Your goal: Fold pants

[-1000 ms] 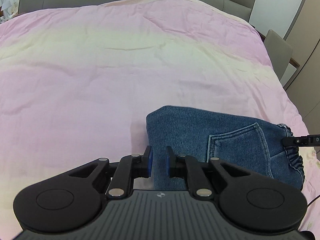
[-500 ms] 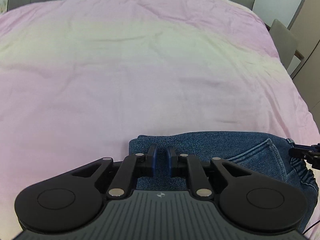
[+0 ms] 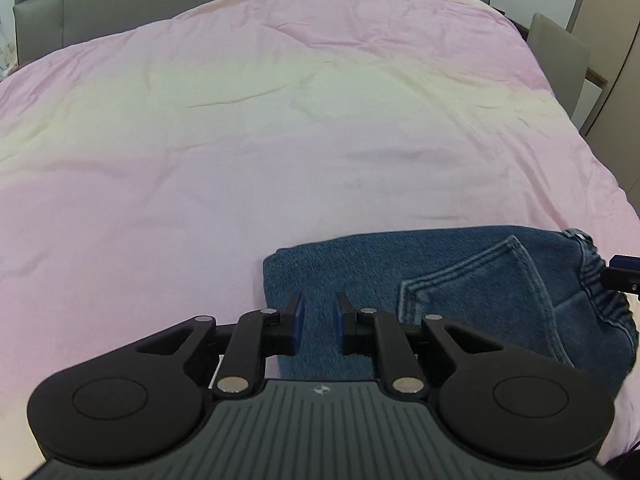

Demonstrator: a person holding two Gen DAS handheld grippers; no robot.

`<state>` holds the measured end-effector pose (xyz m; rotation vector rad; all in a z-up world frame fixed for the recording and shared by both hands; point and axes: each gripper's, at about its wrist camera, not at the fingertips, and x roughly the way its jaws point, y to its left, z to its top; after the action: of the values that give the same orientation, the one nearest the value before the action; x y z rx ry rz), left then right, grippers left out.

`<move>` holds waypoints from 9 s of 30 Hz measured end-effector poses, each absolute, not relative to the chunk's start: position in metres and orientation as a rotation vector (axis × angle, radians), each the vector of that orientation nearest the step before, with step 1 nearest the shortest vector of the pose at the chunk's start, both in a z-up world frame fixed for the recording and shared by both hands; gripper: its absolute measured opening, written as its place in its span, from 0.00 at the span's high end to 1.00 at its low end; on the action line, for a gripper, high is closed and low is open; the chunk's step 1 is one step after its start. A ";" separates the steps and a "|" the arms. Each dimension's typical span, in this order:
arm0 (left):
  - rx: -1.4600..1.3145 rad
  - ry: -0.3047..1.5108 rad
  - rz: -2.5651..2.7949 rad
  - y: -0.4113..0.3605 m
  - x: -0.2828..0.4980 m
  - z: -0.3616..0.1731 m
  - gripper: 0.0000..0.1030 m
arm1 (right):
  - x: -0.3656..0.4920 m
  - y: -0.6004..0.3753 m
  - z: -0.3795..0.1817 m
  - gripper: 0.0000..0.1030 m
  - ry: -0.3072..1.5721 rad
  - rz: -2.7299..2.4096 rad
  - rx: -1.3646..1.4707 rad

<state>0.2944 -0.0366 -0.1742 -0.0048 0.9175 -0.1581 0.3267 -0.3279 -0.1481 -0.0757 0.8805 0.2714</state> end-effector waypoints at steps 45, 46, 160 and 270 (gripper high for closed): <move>0.228 0.866 -0.124 -0.048 0.107 -0.210 0.74 | 0.234 -0.327 -0.195 0.74 0.894 0.262 -0.087; 0.205 0.897 -0.118 -0.044 0.110 -0.215 0.74 | 0.234 -0.327 -0.196 0.74 0.894 0.265 -0.089; -0.384 0.848 0.009 0.270 0.228 -0.174 0.72 | 0.313 -0.072 -0.182 0.62 1.103 0.458 0.531; -0.010 0.547 0.212 0.024 -0.005 -0.072 0.06 | 0.035 -0.148 -0.072 0.05 0.500 0.356 -0.021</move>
<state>-0.0051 0.0236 -0.0718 -0.0096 0.5466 0.2124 0.0351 -0.1481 -0.0720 -0.0208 0.5000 0.3563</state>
